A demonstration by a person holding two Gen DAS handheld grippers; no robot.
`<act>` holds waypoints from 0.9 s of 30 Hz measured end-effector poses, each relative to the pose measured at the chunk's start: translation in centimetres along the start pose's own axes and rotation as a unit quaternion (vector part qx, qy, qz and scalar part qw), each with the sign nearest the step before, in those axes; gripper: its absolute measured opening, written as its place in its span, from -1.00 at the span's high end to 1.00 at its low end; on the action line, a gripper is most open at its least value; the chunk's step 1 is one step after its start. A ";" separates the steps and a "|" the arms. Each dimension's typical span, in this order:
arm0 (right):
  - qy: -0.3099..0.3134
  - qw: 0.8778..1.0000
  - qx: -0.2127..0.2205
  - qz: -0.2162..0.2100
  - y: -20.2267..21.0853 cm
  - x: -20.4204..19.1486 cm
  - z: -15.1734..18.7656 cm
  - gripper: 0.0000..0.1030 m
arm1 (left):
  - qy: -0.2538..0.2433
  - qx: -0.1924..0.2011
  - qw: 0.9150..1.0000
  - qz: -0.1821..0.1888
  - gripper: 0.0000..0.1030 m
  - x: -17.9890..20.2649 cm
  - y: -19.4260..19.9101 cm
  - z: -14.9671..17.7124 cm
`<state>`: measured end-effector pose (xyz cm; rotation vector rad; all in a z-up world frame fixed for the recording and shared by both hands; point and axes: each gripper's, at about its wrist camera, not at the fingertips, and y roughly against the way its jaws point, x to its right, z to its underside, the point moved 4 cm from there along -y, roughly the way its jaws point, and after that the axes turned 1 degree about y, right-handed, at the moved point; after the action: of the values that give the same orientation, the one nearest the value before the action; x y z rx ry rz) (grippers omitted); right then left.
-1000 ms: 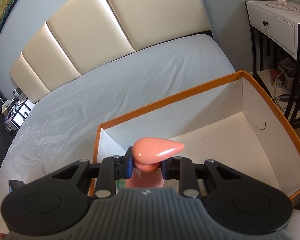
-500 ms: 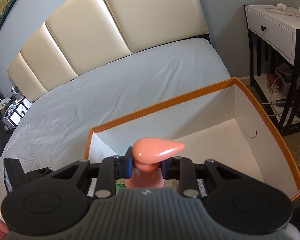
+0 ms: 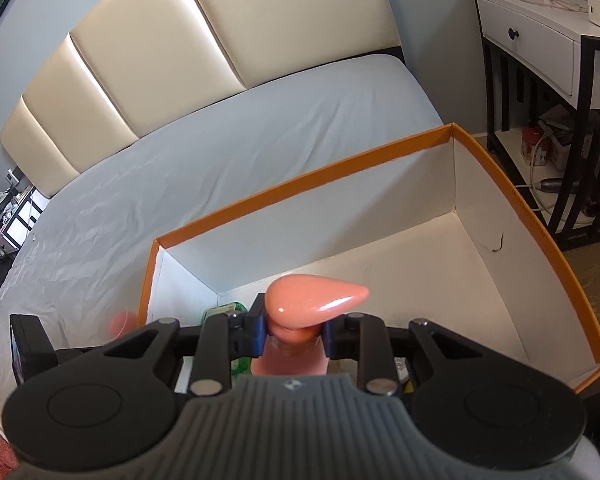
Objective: Organize rigid objects
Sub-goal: 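Grasp the red-and-white IMINT tin with the left gripper while the right holds the bottle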
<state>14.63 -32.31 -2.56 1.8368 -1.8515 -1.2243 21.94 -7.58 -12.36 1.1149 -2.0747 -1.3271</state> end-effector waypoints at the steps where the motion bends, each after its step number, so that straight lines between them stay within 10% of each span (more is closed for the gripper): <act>1: 0.002 1.000 0.001 0.001 0.1 0.0 0.0 0.51 | 0.006 -0.003 1.000 0.000 -0.13 0.1 0.2 0.2; 6: 0.011 1.000 0.007 0.003 0.9 -0.1 -0.1 0.51 | 0.112 -0.012 0.993 0.026 -0.12 -1.4 1.5 0.7; 14: 0.043 0.999 0.012 0.011 2.6 0.3 -0.9 0.51 | 0.150 0.095 0.983 0.038 -0.12 -0.3 8.5 -1.0; 21: 0.050 0.999 0.009 0.016 2.6 1.0 -2.2 0.51 | 0.031 0.155 0.987 0.026 -0.12 5.3 12.3 -5.1; 27: 0.039 0.999 0.030 0.009 2.2 1.3 -4.3 0.51 | -0.094 0.133 0.987 0.006 -0.12 11.0 10.1 -8.5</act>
<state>15.84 -35.40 1.16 1.8673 -1.8774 -1.0853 17.62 -18.99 -0.22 1.1169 -2.4508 -1.2153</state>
